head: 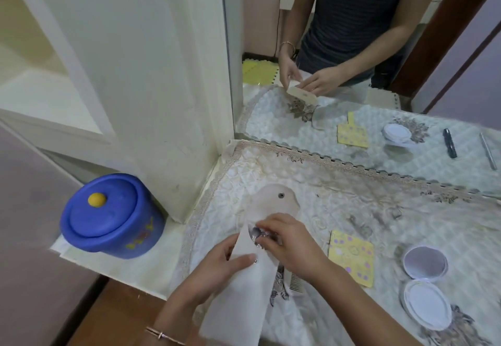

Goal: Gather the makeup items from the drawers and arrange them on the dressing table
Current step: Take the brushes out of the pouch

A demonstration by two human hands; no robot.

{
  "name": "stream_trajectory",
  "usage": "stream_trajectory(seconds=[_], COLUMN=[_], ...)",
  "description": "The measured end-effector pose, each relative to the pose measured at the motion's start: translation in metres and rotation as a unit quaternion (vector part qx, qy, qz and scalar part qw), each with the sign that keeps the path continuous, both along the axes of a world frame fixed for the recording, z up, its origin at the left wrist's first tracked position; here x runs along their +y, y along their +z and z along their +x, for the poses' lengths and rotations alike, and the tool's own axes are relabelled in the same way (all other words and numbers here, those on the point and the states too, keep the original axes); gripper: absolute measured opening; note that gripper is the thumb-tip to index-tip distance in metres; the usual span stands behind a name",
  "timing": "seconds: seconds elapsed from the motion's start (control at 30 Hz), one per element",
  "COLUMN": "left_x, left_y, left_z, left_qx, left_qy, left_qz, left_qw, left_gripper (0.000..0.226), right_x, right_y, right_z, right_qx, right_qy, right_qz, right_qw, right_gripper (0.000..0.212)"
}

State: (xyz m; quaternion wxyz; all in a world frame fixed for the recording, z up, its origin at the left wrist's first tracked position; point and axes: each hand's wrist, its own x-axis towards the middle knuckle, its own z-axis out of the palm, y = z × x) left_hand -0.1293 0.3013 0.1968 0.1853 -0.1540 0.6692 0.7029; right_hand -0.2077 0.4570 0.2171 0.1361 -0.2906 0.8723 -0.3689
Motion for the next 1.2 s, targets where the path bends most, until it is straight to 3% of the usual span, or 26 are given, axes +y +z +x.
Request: stream_trajectory(seconds=[0.23, 0.6, 0.83, 1.03, 1.13, 1.2], left_x=[0.002, 0.000, -0.005, -0.012, -0.011, -0.010], left_y=[-0.003, -0.006, -0.003, -0.008, -0.008, -0.007], left_z=[0.005, 0.009, 0.006, 0.010, 0.010, 0.009], left_qx=[0.017, -0.002, -0.026, -0.034, -0.031, -0.025], left_qy=[-0.008, -0.047, -0.052, -0.047, -0.047, -0.050], left_qz=[-0.033, -0.017, -0.017, -0.015, -0.015, -0.020], left_qw=[0.999, 0.999, 0.998, 0.998, 0.998, 0.998], left_gripper=[0.035, 0.036, 0.029, 0.031, 0.023, 0.018], right_x=[0.003, 0.013, 0.029, 0.038, 0.031, 0.029], right_y=[-0.004, -0.012, -0.003, -0.001, -0.006, -0.008], right_z=[0.005, 0.004, -0.021, -0.029, -0.022, -0.019], right_qx=[-0.175, -0.230, -0.256, -0.320, -0.363, -0.372], right_qy=[-0.076, -0.054, -0.143, -0.235, -0.256, -0.249], right_qz=[-0.041, -0.054, -0.127, -0.249, -0.262, -0.252], right_qw=[0.981, 0.970, 0.948, 0.884, 0.857, 0.858], right_gripper=[0.018, 0.027, 0.016, 0.008, 0.011, 0.010])
